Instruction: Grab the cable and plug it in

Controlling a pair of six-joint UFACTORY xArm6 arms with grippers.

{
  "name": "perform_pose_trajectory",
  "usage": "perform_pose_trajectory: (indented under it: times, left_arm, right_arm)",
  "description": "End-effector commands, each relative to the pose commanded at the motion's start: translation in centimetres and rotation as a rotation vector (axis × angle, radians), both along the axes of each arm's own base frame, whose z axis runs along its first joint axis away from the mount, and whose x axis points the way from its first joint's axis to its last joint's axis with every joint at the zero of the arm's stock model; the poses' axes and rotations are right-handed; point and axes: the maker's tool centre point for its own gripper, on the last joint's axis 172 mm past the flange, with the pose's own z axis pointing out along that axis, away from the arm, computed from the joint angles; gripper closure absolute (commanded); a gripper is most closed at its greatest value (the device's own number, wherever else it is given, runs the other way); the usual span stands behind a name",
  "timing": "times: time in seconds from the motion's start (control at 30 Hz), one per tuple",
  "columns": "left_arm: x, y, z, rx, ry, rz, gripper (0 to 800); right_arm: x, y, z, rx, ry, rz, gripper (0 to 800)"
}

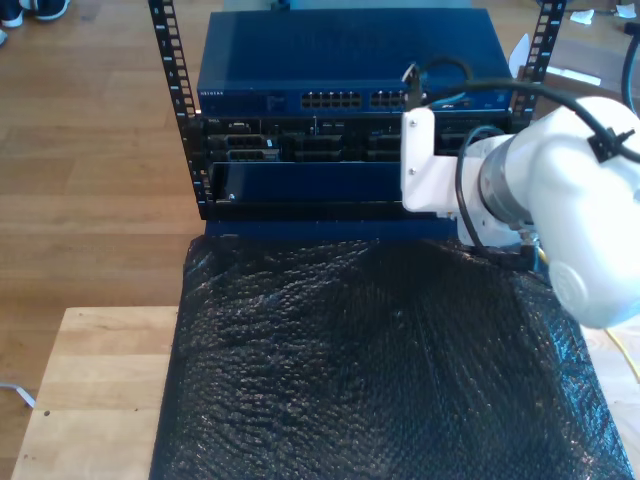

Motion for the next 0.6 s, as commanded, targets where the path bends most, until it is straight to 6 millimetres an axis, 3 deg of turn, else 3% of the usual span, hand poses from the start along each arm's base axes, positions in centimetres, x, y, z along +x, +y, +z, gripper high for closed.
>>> perform_pose_trajectory:
  times: [0.23, 0.37, 0.53, 0.6]
  left_arm:
    - [0.0, 0.0, 0.0, 0.000, 0.000, 0.000, 0]
    - [0.0, 0.0, 0.0, 0.000, 0.001, -0.001, 0]
    - [0.0, 0.0, 0.0, 0.000, 0.000, 0.000, 0]
    - [0.0, 0.0, 0.0, 0.000, 0.001, -0.001, 0]
  right_arm:
    - [2.0, 2.5, -1.0, 0.061, -0.085, 0.063, 800]
    - [3.2, 3.9, 0.2, 0.088, -0.158, 0.106, 800]
    - [3.7, 4.1, -0.2, 0.095, -0.184, 0.127, 800]
    - [4.1, 3.1, -0.2, 0.102, -0.197, 0.110, 800]
